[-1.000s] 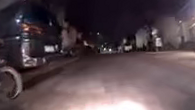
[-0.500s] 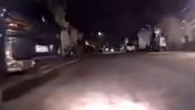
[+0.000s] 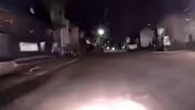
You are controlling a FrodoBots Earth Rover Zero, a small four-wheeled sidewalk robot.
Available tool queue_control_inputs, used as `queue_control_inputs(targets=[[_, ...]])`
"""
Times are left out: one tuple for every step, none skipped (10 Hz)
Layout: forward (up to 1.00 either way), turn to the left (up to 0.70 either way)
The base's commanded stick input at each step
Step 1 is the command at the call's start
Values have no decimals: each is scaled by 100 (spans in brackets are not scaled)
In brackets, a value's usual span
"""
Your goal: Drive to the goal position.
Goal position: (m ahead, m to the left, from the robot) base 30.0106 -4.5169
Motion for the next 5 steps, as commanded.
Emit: queue_control_inputs(targets=[[100,0],[100,0],[100,0],[100,0],[100,0]])
